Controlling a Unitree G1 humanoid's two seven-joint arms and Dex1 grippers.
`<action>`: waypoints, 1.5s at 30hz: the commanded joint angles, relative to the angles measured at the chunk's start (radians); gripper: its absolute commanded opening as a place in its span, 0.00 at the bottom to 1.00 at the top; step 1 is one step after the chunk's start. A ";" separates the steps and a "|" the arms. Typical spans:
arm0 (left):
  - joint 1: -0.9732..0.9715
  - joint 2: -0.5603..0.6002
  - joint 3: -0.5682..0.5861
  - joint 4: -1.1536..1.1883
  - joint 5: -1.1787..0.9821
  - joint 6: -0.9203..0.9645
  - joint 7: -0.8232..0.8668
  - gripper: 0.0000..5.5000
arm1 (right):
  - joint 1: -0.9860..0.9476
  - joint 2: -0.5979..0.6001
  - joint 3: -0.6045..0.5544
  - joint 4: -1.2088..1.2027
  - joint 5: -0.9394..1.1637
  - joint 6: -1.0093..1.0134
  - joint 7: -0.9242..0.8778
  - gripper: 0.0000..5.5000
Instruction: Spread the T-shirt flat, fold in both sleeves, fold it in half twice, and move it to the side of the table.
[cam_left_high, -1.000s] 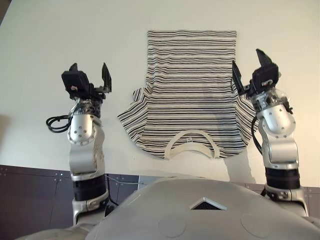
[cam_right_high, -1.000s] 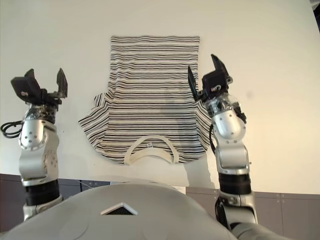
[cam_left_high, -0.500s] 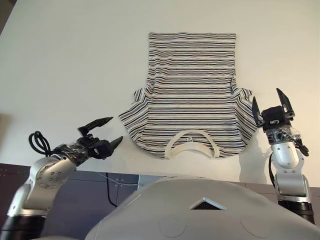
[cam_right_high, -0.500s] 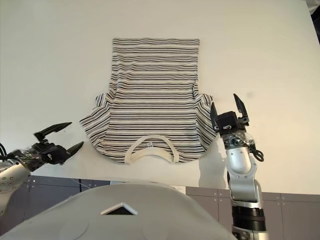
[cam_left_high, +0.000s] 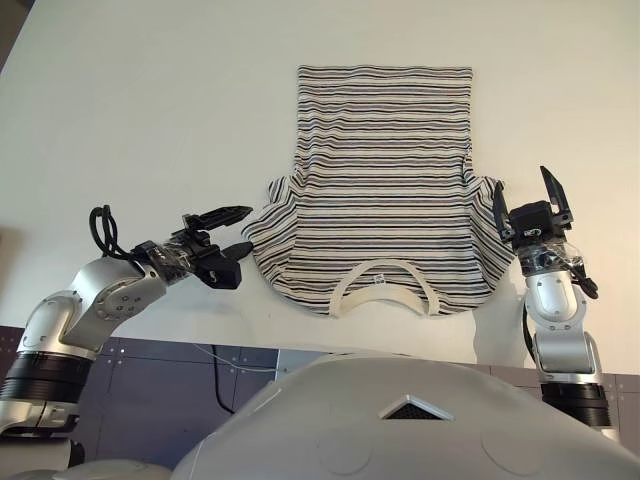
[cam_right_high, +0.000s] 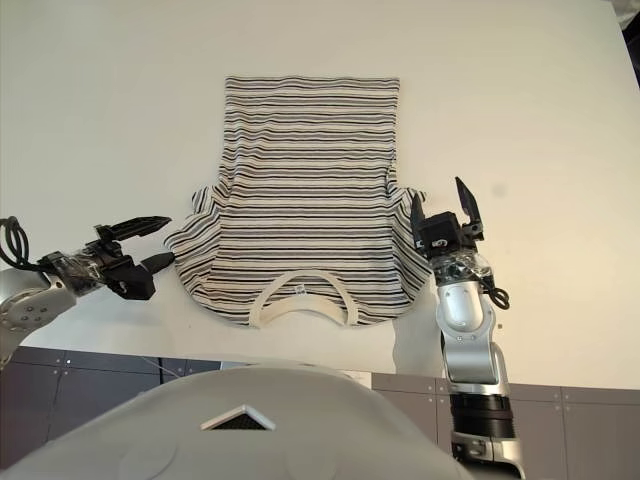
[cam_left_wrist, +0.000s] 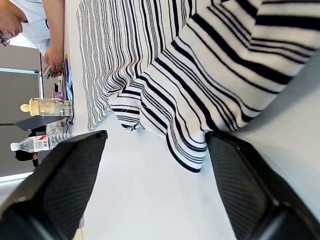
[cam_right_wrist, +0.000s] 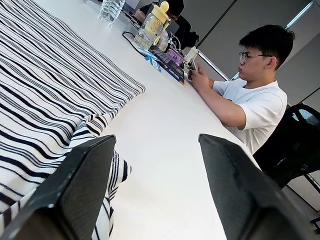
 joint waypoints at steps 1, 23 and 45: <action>0.035 -0.022 -0.092 0.079 0.159 0.109 -0.032 0.53 | -0.028 0.006 0.011 0.020 -0.010 0.000 -0.002 0.55; 0.148 -0.108 -0.037 -0.134 0.112 0.267 0.177 0.02 | -0.046 0.009 0.021 0.052 0.004 -0.002 0.003 0.55; 0.122 -0.382 -0.182 -0.227 0.051 0.317 0.179 0.02 | -0.147 -0.076 -0.004 0.178 0.032 -0.053 0.090 0.55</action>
